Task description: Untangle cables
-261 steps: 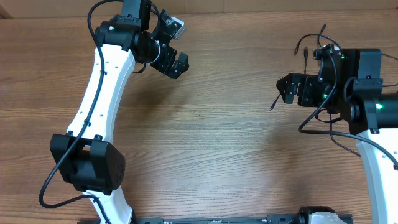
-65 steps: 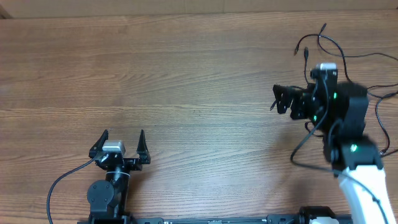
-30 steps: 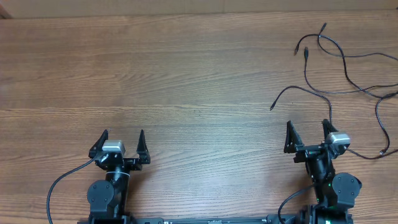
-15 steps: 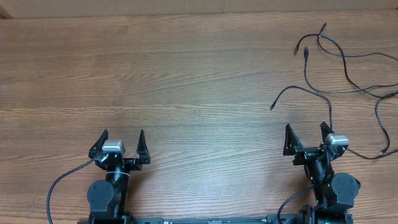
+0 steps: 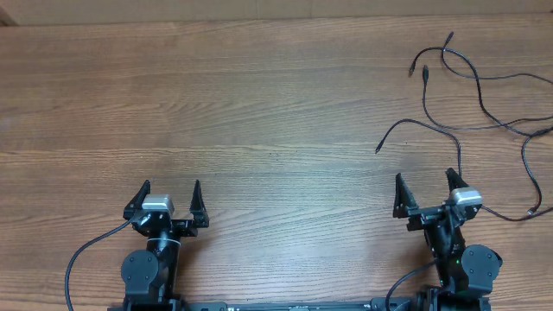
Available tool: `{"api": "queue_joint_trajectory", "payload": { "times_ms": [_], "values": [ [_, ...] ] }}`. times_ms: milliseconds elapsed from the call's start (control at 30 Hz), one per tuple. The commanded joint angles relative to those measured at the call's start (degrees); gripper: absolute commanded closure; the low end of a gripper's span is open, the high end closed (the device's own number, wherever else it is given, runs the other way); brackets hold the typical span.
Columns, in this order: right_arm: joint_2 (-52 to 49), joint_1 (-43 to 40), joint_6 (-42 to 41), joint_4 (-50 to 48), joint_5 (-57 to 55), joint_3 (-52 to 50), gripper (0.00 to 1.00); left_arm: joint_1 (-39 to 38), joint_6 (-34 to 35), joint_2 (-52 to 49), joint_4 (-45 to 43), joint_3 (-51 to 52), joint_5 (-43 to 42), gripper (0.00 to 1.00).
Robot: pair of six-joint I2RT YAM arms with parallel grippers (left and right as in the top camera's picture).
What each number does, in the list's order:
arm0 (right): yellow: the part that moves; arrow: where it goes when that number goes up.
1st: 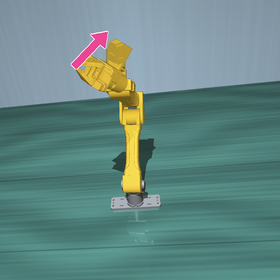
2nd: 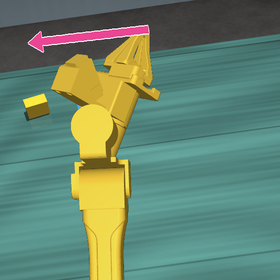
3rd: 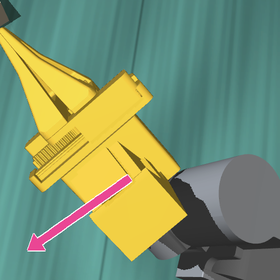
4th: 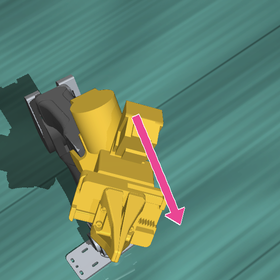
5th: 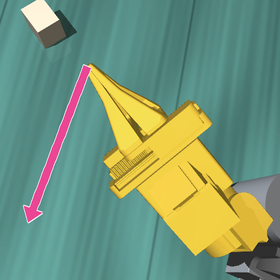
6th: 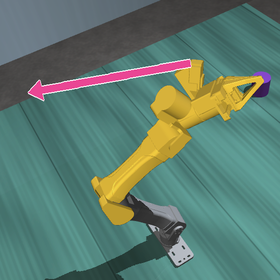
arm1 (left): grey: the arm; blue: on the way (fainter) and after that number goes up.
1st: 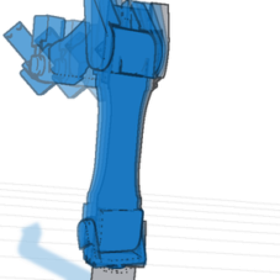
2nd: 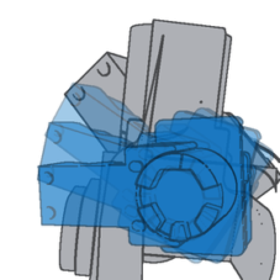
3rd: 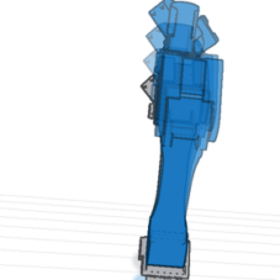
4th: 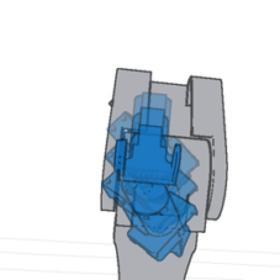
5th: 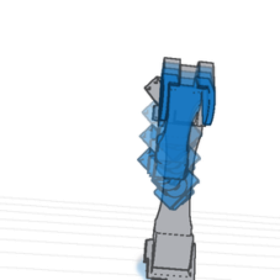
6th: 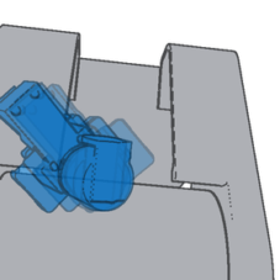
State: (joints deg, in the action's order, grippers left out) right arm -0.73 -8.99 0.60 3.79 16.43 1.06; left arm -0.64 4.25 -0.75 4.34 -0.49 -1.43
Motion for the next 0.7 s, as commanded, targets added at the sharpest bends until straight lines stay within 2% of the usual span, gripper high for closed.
{"api": "queue_joint_trajectory", "payload": {
  "times_ms": [0,667],
  "values": [
    [0.61,1.03,4.48,-0.28,1.44,-0.63,0.00,0.35,-0.87,0.50,0.13,0.22,0.13,0.00],
    [0.61,1.07,6.14,-0.46,1.22,-0.61,0.00,0.35,-0.87,0.50,0.13,0.22,0.15,0.00]
  ]
}}
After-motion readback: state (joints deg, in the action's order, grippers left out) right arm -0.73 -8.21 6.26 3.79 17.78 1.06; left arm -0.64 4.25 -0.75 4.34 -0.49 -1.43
